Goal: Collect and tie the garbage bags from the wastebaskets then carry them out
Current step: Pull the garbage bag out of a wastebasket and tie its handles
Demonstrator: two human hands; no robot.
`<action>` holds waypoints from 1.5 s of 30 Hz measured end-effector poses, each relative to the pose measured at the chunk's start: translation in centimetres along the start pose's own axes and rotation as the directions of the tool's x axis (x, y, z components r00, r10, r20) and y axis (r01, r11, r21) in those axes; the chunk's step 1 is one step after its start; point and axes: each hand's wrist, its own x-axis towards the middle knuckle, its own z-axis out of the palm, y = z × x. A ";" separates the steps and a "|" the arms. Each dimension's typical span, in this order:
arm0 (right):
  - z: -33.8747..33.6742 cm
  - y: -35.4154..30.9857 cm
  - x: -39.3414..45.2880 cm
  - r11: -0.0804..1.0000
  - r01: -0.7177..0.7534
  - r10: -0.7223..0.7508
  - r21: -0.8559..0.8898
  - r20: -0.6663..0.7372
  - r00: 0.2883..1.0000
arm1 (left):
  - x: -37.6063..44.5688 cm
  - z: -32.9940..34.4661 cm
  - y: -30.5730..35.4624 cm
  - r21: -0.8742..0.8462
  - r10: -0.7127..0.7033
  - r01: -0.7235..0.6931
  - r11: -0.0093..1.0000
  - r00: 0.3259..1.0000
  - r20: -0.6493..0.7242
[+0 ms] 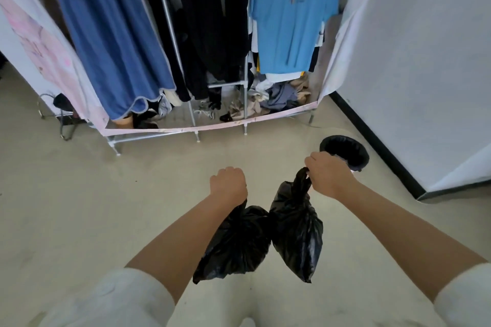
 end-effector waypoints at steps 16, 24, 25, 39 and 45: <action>10.8 19.9 34.2 0.970 0.107 -0.172 0.219 0.304 0.937 | 39.4 -2.3 9.0 -0.176 -0.264 0.302 0.937 0.941 0.211; 17.0 24.8 50.0 0.952 0.004 -0.156 0.305 0.477 0.865 | 56.7 -0.2 12.3 -0.180 -0.234 0.294 0.939 0.928 0.290; 17.9 25.4 52.0 0.949 -0.035 -0.132 0.313 0.496 0.858 | 59.2 0.0 12.5 -0.176 -0.232 0.292 0.940 0.927 0.296; 40.1 30.3 70.2 0.910 -0.288 -0.003 0.299 0.697 0.717 | 83.9 15.4 13.8 -0.055 -0.210 0.253 0.966 0.891 0.403; 45.0 31.8 71.9 0.928 -0.252 -0.011 0.274 0.696 0.718 | 85.8 20.5 15.6 0.009 -0.196 0.216 0.976 0.868 0.456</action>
